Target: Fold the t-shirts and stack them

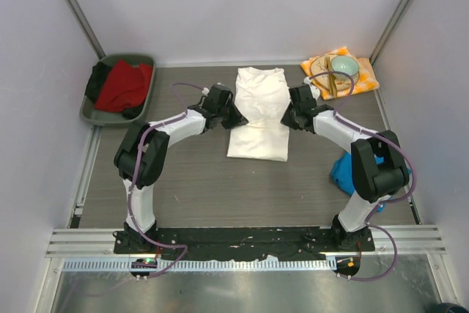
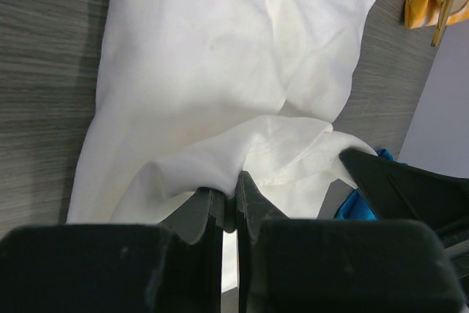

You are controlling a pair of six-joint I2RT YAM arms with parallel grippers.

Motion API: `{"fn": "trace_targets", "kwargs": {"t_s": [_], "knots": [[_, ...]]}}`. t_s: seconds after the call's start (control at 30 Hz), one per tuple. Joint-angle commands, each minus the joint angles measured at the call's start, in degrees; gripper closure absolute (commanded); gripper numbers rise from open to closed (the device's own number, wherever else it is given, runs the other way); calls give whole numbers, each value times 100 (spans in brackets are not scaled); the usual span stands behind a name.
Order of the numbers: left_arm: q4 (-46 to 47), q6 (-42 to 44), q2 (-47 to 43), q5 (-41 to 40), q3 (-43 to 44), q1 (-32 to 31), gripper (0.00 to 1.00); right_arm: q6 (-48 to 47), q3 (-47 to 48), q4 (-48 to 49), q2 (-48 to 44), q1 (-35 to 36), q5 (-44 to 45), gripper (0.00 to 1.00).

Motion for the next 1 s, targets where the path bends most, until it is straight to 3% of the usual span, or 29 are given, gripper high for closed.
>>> {"fn": "trace_targets", "kwargs": {"t_s": [0.0, 0.03, 0.07, 0.1, 0.13, 0.17, 0.2, 0.33, 0.5, 0.7, 0.97], "knots": [[356, -16, 238, 255, 428, 153, 88, 13, 403, 314, 320, -79, 45, 95], [365, -7, 360, 273, 480, 180, 81, 31, 447, 340, 390, -105, 71, 87], [374, -16, 414, 273, 603, 215, 62, 13, 491, 375, 451, -114, 167, 77], [374, 10, 466, 255, 673, 276, 51, 4, 587, 428, 556, -123, 229, 52], [365, 28, 554, 255, 752, 311, 40, -13, 649, 515, 618, -140, 282, 39], [322, 28, 598, 255, 953, 346, 9, -65, 719, 551, 671, -140, 395, 27], [339, 63, 633, 290, 1042, 434, 1, -101, 868, 630, 767, -140, 431, 9], [286, 133, 617, 369, 1456, 636, 0, -233, 1142, 648, 778, -158, 634, 3], [330, 221, -59, 553, 1089, 707, 0, -250, 687, 709, 128, -114, 730, 1], [664, 177, -1244, 616, -440, 567, 0, -163, -52, 386, -997, 0, 415, 0], [813, -42, -2196, 668, -2602, 461, 0, -189, -1193, -2, -2149, 202, 107, 1]]}}
